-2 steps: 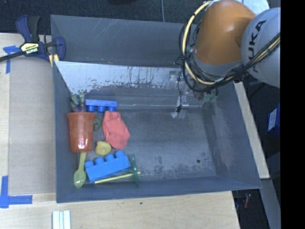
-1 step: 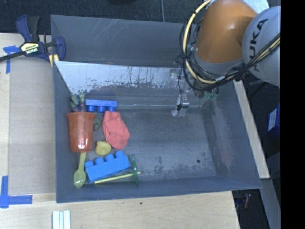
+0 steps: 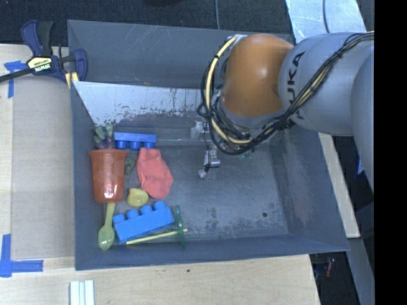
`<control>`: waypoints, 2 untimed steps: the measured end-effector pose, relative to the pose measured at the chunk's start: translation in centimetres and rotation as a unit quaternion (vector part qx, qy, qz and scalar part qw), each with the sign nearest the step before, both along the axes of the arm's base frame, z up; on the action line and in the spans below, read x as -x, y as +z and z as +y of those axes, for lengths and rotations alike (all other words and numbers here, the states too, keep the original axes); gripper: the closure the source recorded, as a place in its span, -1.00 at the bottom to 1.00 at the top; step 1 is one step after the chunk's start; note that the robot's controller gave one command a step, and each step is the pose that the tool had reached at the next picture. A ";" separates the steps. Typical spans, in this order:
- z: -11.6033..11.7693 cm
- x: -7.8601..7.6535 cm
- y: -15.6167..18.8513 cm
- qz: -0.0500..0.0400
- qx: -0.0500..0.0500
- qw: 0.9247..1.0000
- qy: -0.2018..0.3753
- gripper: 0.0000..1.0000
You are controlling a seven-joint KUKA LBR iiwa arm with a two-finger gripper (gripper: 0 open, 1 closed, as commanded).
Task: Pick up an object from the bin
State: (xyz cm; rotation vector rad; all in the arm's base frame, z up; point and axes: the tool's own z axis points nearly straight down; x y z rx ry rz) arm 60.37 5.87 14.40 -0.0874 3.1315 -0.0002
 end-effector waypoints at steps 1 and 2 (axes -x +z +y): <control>2.1 0.2 1.2 0.006 0.001 1.000 -0.010 -1.00; 5.5 0.4 -2.4 -0.002 -0.001 1.000 -0.006 -1.00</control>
Offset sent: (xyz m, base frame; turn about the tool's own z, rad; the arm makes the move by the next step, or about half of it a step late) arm -0.0129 0.0768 -0.0740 -0.0012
